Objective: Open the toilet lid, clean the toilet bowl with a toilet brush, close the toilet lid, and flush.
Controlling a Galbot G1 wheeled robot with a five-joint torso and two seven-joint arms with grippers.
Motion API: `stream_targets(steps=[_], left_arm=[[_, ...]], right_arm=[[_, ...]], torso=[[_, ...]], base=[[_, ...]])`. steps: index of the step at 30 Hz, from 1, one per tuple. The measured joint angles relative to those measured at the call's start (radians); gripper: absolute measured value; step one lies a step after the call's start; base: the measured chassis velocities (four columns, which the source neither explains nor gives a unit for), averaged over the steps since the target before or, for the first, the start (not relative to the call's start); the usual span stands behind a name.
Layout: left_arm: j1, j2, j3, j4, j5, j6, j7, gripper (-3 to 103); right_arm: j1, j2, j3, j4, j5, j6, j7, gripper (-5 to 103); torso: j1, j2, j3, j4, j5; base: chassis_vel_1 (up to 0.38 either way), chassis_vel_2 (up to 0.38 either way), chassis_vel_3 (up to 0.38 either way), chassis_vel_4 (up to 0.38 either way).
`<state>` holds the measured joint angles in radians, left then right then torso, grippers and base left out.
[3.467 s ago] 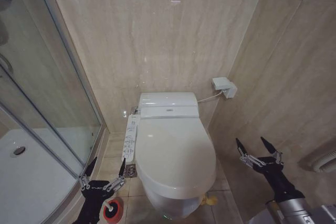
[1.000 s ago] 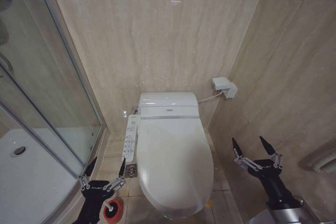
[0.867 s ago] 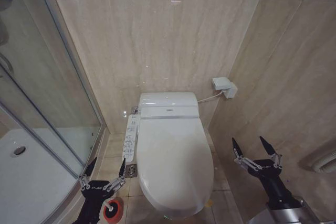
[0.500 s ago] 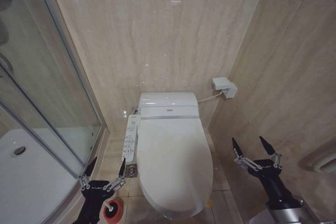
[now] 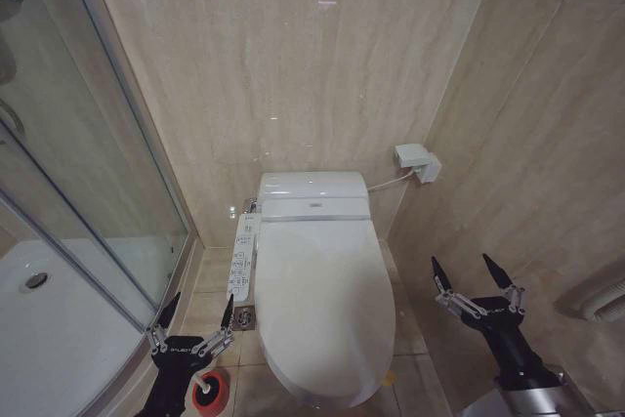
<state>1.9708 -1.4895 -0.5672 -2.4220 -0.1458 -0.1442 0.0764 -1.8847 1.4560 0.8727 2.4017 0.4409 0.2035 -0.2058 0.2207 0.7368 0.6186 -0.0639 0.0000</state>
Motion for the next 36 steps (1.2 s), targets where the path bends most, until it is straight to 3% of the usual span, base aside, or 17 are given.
stream_targets(steps=[36], left_arm=[[0.000, 0.000, 0.000, 0.000, 0.000, 0.000, 0.000, 100]], right_arm=[[0.000, 0.000, 0.000, 0.000, 0.000, 0.000, 0.000, 100]], torso=[[0.000, 0.000, 0.000, 0.0000, 0.0000]], base=[[0.000, 0.000, 0.000, 0.000]])
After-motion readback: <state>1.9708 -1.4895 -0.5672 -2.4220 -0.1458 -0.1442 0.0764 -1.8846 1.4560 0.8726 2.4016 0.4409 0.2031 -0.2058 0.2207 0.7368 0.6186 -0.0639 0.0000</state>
